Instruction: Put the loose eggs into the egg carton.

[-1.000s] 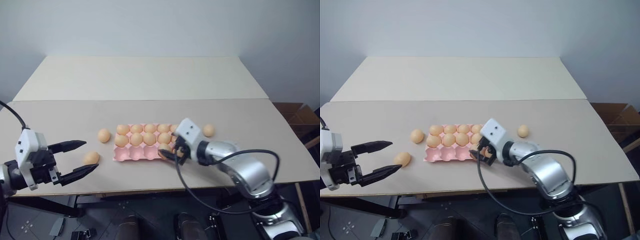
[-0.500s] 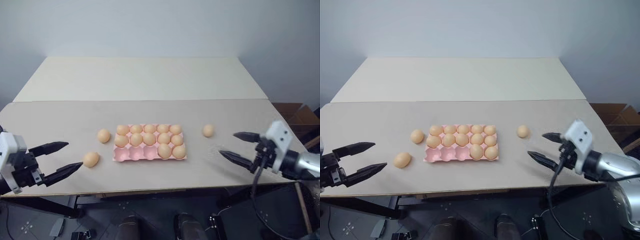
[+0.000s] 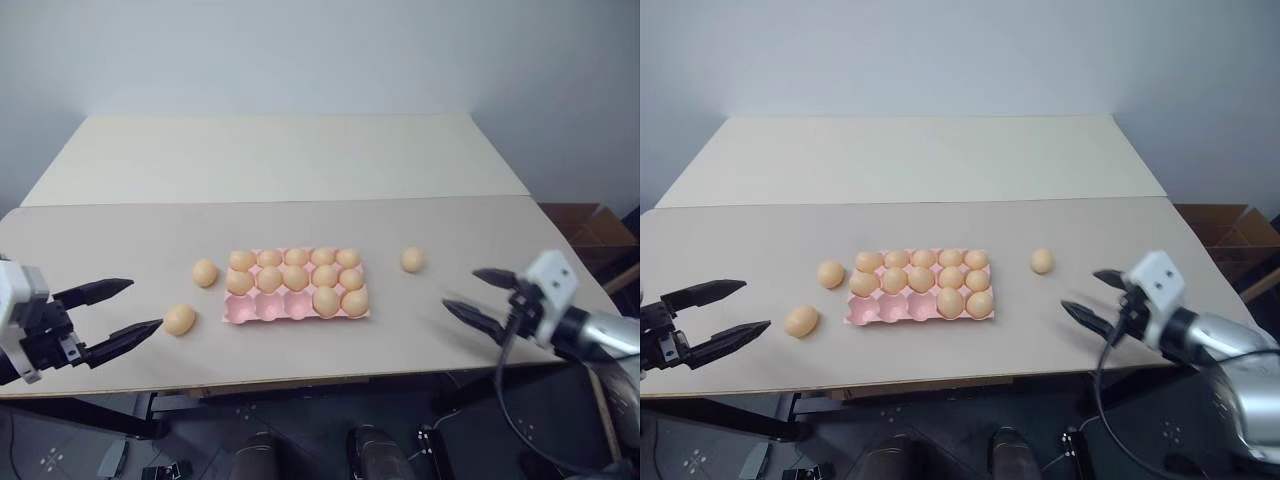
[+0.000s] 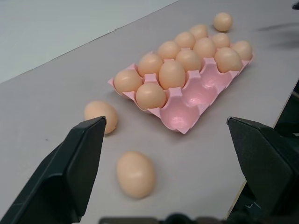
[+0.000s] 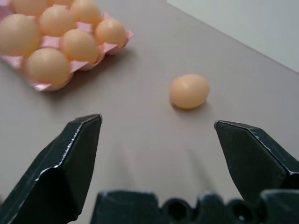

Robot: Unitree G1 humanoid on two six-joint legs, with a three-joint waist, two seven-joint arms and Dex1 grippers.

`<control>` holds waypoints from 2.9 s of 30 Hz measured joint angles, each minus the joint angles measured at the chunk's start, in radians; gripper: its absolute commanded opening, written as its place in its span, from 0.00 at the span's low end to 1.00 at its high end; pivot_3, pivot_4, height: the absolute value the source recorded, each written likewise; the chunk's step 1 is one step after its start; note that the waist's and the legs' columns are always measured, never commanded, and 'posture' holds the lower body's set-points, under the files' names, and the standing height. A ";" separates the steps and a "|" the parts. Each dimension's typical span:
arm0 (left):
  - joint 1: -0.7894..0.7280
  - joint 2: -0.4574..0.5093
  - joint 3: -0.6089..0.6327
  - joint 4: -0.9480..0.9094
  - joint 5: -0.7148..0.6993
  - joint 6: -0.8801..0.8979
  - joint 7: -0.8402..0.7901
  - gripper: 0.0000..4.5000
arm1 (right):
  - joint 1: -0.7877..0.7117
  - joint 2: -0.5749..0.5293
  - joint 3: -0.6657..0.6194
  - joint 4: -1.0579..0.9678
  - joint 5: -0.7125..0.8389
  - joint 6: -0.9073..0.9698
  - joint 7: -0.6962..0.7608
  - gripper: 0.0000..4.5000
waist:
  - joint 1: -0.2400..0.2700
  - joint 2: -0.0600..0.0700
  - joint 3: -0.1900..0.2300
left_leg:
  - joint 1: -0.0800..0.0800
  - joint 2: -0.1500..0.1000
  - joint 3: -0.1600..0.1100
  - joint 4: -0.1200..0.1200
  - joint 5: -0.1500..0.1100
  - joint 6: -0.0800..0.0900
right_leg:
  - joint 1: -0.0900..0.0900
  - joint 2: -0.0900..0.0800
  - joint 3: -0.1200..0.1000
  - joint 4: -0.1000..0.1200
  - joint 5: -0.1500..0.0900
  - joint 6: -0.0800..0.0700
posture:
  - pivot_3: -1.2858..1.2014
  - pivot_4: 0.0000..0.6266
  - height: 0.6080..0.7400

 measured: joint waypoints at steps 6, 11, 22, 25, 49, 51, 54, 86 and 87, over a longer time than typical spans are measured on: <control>-0.009 0.001 -0.017 0.004 0.003 -0.001 0.003 1.00 | -0.247 0.121 0.201 0.267 -0.159 0.066 -0.173 0.99 | 0.009 0.001 0.000 | -0.005 0.000 0.000 0.000 0.000 0.000 | -0.004 0.001 -0.001 0.001 0.003 -0.005 | 0.52 0.24 1.00; 0.003 -0.003 -0.011 -0.013 0.002 -0.001 0.010 1.00 | -0.380 0.202 0.240 0.480 -0.244 0.073 -0.295 0.96 | 0.008 0.000 0.000 | -0.011 -0.001 0.000 0.000 0.000 0.000 | -0.009 0.000 -0.001 0.000 0.006 0.001 | 0.52 0.24 1.00; 0.032 -0.010 -0.001 -0.022 0.001 -0.001 0.018 1.00 | -0.379 0.253 0.239 0.423 -0.254 0.042 -0.301 0.50 | 0.006 0.001 0.000 | -0.010 0.000 0.000 0.000 0.000 0.000 | -0.009 0.001 -0.001 0.002 0.007 0.001 | 0.52 0.24 1.00; 0.036 -0.010 0.004 -0.033 0.001 -0.001 0.017 1.00 | -0.355 0.254 0.240 0.274 -0.238 0.064 -0.290 0.50 | 0.005 0.001 0.000 | -0.010 0.000 0.000 0.000 0.000 0.000 | -0.010 0.001 -0.001 0.003 0.006 0.001 | 0.52 0.24 1.00; 0.041 -0.004 0.018 -0.048 -0.002 0.005 0.014 1.00 | -0.373 0.362 0.687 -0.160 -0.223 0.303 -0.248 0.99 | 0.007 0.000 -0.001 | -0.009 0.000 -0.001 0.000 0.001 -0.001 | -0.010 0.001 -0.002 0.004 0.005 -0.001 | 0.52 0.24 1.00; 0.035 -0.004 0.018 -0.048 -0.002 0.004 0.017 1.00 | -0.374 0.363 0.657 -0.180 -0.215 0.319 -0.248 0.99 | 0.008 0.000 -0.001 | -0.009 0.000 -0.001 0.000 0.001 -0.001 | -0.010 0.001 -0.002 0.004 0.005 -0.001 | 0.52 0.24 1.00; 0.032 -0.004 0.016 -0.048 -0.002 0.004 0.019 1.00 | -0.364 0.335 0.557 -0.239 -0.174 0.330 -0.232 0.99 | 0.011 0.000 -0.001 | -0.009 0.000 -0.001 0.000 0.001 -0.001 | -0.009 0.000 -0.002 0.004 0.005 -0.001 | 0.52 0.24 1.00; 0.122 -0.169 -0.049 -0.174 0.059 0.157 0.374 1.00 | 0.030 -0.056 -0.028 -0.157 0.175 -0.074 0.325 0.99 | 0.019 -0.001 -0.001 | -0.002 -0.001 -0.002 0.000 0.001 -0.001 | 0.001 -0.001 -0.001 0.000 0.001 -0.001 | 0.52 0.24 1.00; 0.109 -0.176 -0.074 -0.187 0.062 0.169 0.402 1.00 | 0.021 -0.056 -0.022 -0.157 0.175 -0.074 0.325 0.99 | 0.020 -0.001 -0.001 | -0.002 -0.001 -0.002 0.000 0.001 -0.001 | 0.001 0.000 -0.001 0.000 0.001 -0.001 | 0.52 0.24 1.00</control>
